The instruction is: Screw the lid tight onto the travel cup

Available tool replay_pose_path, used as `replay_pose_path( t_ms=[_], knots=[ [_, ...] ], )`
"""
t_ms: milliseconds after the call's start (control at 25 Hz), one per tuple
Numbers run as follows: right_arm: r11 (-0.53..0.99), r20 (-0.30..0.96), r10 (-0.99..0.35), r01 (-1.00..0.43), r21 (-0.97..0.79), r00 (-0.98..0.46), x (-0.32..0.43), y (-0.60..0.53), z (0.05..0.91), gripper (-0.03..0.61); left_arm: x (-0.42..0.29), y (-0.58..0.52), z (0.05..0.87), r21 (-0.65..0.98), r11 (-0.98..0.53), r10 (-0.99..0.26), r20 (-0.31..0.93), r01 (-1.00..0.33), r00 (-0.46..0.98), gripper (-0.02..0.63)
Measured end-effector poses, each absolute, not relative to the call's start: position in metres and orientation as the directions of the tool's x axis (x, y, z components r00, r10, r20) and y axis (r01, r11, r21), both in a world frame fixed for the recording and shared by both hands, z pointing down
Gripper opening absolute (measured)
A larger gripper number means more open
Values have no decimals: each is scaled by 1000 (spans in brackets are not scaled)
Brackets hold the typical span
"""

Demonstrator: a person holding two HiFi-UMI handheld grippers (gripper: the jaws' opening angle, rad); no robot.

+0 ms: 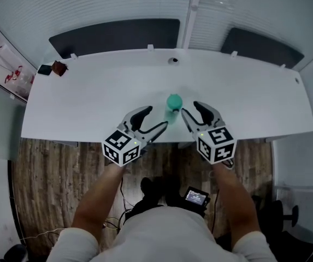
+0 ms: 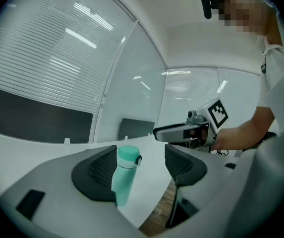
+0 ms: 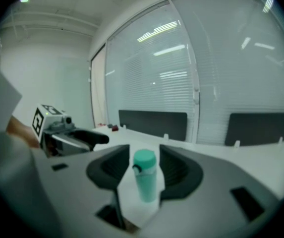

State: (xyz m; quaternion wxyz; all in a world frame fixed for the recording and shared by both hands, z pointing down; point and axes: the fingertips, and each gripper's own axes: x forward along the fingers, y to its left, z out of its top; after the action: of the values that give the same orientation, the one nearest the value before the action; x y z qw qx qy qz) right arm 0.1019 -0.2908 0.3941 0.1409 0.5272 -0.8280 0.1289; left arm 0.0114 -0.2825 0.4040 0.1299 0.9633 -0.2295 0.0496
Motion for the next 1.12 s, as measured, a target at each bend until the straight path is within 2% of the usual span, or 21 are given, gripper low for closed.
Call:
replay_pose_path(
  t_ms=[360,880,1120],
  knots=[
    [402,376,-841,-915,-47,-389,105,-272,388,144,2,-260,383,239,-856,-438,134,-458,889,318],
    [369,376,-853,-928,-54,-361,111,-243,380,91,-8,-228,360,270,-852,-444,85,-449,892,251],
    [351,378,-858,-934,-62,-348,109,-226,378,63,-16,-213,357,293,-845,-448,69,-447,891,192]
  ],
)
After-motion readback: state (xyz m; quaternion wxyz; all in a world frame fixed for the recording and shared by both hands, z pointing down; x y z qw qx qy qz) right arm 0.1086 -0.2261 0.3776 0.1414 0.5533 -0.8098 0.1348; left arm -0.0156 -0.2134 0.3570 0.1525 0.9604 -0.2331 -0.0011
